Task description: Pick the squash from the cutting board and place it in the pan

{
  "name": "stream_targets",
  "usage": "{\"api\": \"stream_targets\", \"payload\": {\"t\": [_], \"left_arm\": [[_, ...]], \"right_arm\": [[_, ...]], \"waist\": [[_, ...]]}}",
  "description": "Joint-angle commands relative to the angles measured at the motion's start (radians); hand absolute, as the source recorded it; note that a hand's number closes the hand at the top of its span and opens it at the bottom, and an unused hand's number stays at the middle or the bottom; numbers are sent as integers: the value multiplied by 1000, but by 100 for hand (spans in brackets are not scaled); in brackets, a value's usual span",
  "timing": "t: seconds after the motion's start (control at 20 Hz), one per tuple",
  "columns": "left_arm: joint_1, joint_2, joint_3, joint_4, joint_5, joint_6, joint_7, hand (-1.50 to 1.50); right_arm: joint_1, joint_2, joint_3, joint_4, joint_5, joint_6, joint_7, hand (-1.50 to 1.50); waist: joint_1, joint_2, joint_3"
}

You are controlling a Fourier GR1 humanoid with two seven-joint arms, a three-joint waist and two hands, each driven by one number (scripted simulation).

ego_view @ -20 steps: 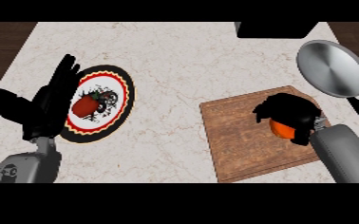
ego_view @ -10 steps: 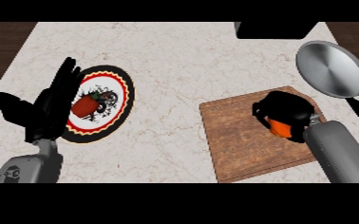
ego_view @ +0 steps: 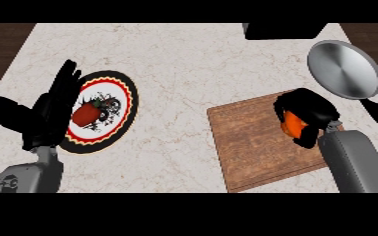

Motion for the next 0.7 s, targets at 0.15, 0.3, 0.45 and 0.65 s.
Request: {"api": "stream_targets", "payload": {"t": [0.15, 0.3, 0.45, 0.65], "left_arm": [[9, 18, 24, -12, 24, -20, 11, 0], [13, -3, 19, 17, 11, -6, -12, 0], [-6, -20, -11, 11, -19, 12, -6, 0], [-43, 9, 39, 50, 14, -17, -7, 0]], "right_arm": [[10, 83, -112, -272, 8, -99, 292, 150], [5, 70, -116, -483, -1, -60, 327, 150], [54, 49, -159, -643, -29, -25, 355, 150], [32, 29, -211, -818, -98, 186, 441, 150]], "waist": [[-3, -2, 3], [-15, -5, 2], [-9, -1, 3], [8, 3, 3]]}}
